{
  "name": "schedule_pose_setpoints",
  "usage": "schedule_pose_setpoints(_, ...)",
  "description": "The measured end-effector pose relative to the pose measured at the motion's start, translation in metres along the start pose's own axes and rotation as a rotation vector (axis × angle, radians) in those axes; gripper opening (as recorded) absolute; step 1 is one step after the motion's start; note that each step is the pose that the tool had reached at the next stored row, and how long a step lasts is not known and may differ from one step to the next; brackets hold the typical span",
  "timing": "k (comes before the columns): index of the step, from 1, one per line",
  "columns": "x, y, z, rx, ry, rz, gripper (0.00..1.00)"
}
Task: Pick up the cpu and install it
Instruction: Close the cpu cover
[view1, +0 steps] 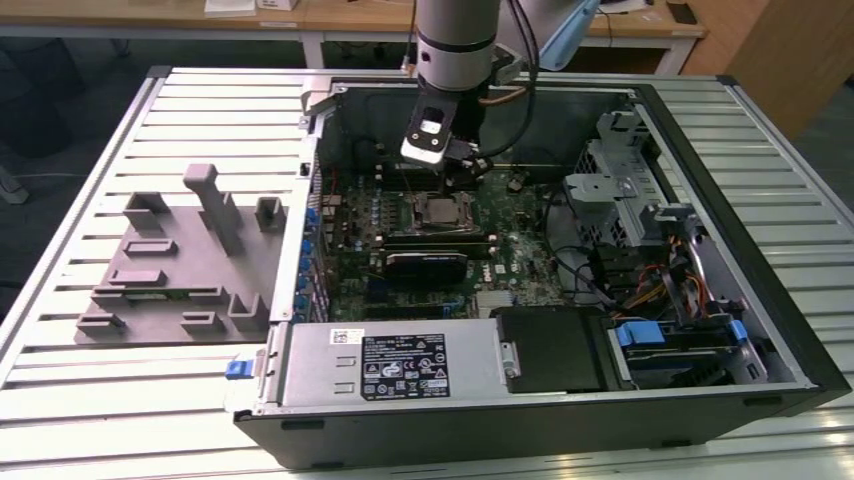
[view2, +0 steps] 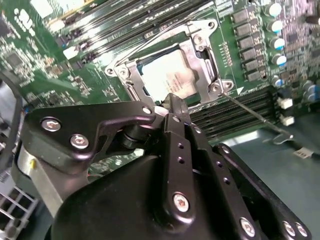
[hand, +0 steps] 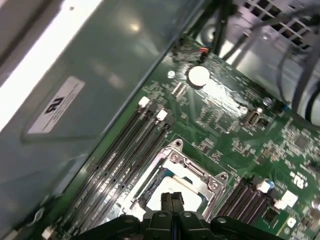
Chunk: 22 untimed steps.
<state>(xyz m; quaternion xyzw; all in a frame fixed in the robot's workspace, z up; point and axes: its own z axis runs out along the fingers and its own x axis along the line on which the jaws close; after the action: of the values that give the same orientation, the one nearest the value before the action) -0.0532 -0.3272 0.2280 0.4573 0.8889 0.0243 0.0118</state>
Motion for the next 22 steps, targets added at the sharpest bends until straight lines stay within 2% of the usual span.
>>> schedule_pose_setpoints(22,0.0000,-0.0002,0.0036,0.0014,0.0208,-0.399,0.11)
